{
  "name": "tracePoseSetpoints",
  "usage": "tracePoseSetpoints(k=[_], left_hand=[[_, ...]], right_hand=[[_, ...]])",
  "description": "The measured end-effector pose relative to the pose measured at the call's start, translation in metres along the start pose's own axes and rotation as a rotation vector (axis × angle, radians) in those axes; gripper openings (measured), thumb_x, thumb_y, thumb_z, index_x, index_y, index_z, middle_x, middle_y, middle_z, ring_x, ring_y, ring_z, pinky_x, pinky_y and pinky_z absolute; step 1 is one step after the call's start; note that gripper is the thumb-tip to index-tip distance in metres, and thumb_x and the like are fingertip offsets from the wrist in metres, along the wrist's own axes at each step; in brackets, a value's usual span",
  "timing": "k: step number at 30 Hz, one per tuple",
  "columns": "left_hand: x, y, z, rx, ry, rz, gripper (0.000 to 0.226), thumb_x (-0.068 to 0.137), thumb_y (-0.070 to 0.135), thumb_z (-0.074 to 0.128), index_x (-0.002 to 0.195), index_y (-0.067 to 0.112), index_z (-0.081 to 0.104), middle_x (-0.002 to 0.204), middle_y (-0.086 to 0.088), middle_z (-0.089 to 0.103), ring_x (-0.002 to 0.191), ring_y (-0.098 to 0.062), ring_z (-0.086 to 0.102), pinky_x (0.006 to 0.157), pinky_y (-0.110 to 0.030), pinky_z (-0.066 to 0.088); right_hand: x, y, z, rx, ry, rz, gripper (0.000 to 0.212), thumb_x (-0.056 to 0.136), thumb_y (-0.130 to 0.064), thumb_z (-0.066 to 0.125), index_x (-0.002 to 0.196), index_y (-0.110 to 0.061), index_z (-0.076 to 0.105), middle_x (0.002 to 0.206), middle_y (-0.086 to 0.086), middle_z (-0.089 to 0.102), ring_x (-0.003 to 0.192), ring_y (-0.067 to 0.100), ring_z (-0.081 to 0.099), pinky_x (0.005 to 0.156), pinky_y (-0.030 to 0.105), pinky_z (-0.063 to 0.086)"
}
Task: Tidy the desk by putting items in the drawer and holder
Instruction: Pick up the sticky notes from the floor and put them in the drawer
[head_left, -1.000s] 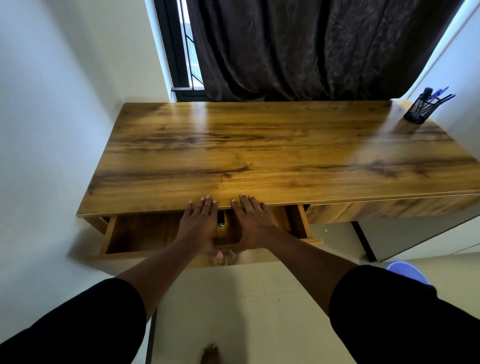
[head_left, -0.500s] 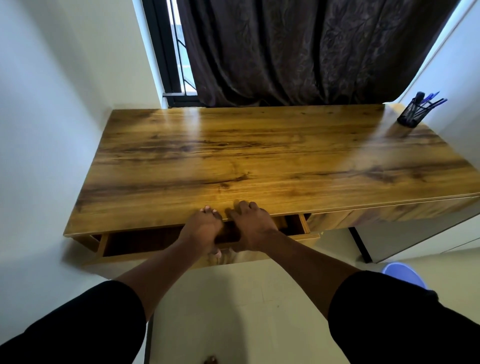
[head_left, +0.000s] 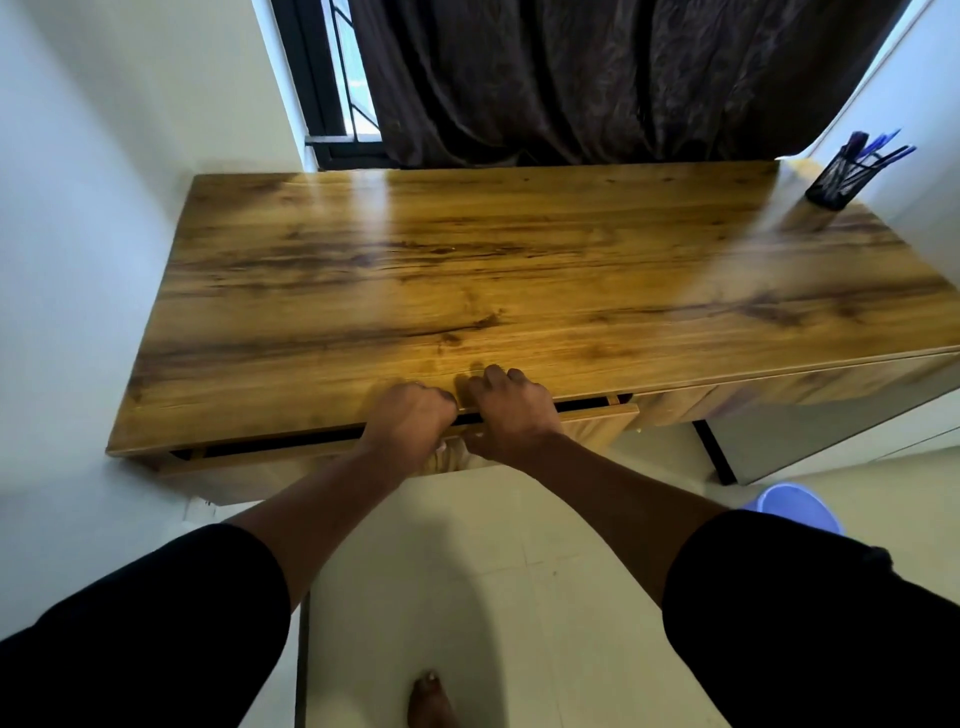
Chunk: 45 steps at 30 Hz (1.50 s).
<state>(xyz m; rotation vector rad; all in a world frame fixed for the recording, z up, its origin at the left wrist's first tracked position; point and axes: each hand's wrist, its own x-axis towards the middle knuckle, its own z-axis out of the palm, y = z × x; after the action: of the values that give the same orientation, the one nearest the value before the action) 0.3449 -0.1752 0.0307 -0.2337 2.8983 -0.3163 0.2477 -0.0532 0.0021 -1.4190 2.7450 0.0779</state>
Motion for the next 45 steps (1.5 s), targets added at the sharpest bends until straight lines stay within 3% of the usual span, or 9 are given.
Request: tracePoseSetpoints(k=[9,14,17,21,26,33,37,41,45], left_hand=[[0.011,0.004,-0.006,0.100,-0.013,0.085,0.012,0.097,0.020,0.063,0.107,0.022,0.070,0.101,0.002,0.071,0.092,-0.020,0.069,0.066,-0.030,0.044],[0.018,0.000,0.006,0.136,0.026,0.181,0.020,0.091,0.006,0.064,0.100,0.022,0.071,0.092,0.003,0.072,0.085,-0.020,0.072,0.069,-0.029,0.052],[0.023,-0.003,0.011,0.102,0.019,0.221,0.019,0.081,0.003,0.070,0.087,0.021,0.072,0.080,0.002,0.072,0.072,-0.020,0.071,0.064,-0.029,0.054],[0.028,-0.006,0.026,0.044,0.129,0.245,0.031,0.044,0.002,0.088,0.052,0.019,0.063,0.045,0.002,0.055,0.036,-0.020,0.055,0.039,-0.024,0.046],[0.026,-0.005,0.023,0.003,0.191,0.267,0.029,0.042,0.005,0.089,0.049,0.017,0.064,0.043,-0.001,0.054,0.034,-0.021,0.053,0.039,-0.022,0.040],[0.027,0.002,0.022,0.012,0.124,0.253,0.033,0.034,0.010,0.094,0.047,0.020,0.065,0.044,0.002,0.056,0.036,-0.019,0.055,0.041,-0.024,0.045],[0.030,0.001,0.007,0.014,0.019,0.254,0.005,0.078,0.024,0.067,0.075,0.023,0.072,0.074,0.002,0.071,0.065,-0.020,0.067,0.057,-0.028,0.043],[0.042,-0.007,0.009,0.009,0.034,0.339,0.030,0.047,0.043,0.079,0.050,0.021,0.059,0.049,0.006,0.058,0.043,-0.019,0.057,0.043,-0.019,0.046],[0.061,-0.016,-0.036,0.072,-0.143,0.183,0.036,0.079,0.044,0.066,0.101,0.017,0.074,0.107,-0.002,0.073,0.100,-0.023,0.070,0.078,-0.029,0.054]], right_hand=[[0.002,0.001,0.007,-0.023,0.052,-0.054,0.048,0.078,-0.048,0.074,0.116,-0.021,0.061,0.107,0.009,0.061,0.093,0.030,0.063,0.061,0.038,0.054],[0.010,-0.004,0.015,-0.069,0.087,-0.026,0.034,0.076,-0.036,0.077,0.103,-0.019,0.066,0.094,0.011,0.062,0.076,0.029,0.065,0.049,0.032,0.047],[0.010,-0.002,0.024,-0.078,0.166,-0.046,0.029,0.076,-0.034,0.071,0.099,-0.017,0.064,0.088,0.011,0.061,0.068,0.029,0.063,0.046,0.030,0.046],[0.011,0.004,0.029,-0.110,0.241,-0.117,0.030,0.083,-0.037,0.048,0.101,-0.016,0.060,0.087,0.010,0.061,0.067,0.028,0.061,0.046,0.030,0.047],[0.011,0.004,0.026,-0.122,0.247,-0.126,0.025,0.085,-0.035,0.054,0.100,-0.016,0.060,0.087,0.010,0.061,0.067,0.028,0.062,0.046,0.030,0.046],[0.011,-0.003,0.012,-0.082,0.112,-0.042,0.019,0.085,-0.030,0.068,0.101,-0.019,0.066,0.093,0.009,0.065,0.073,0.028,0.066,0.050,0.032,0.050],[0.015,0.000,-0.005,-0.027,0.049,-0.054,0.022,0.090,-0.027,0.063,0.109,-0.018,0.066,0.106,0.011,0.064,0.086,0.031,0.068,0.063,0.037,0.055],[0.020,0.010,-0.026,-0.005,-0.045,-0.121,0.022,0.091,-0.032,0.062,0.106,-0.018,0.070,0.111,0.010,0.067,0.098,0.031,0.068,0.074,0.037,0.053],[0.035,0.040,-0.059,0.067,-0.172,-0.170,0.023,0.093,-0.030,0.060,0.108,-0.016,0.070,0.115,0.012,0.069,0.109,0.034,0.066,0.083,0.037,0.053]])
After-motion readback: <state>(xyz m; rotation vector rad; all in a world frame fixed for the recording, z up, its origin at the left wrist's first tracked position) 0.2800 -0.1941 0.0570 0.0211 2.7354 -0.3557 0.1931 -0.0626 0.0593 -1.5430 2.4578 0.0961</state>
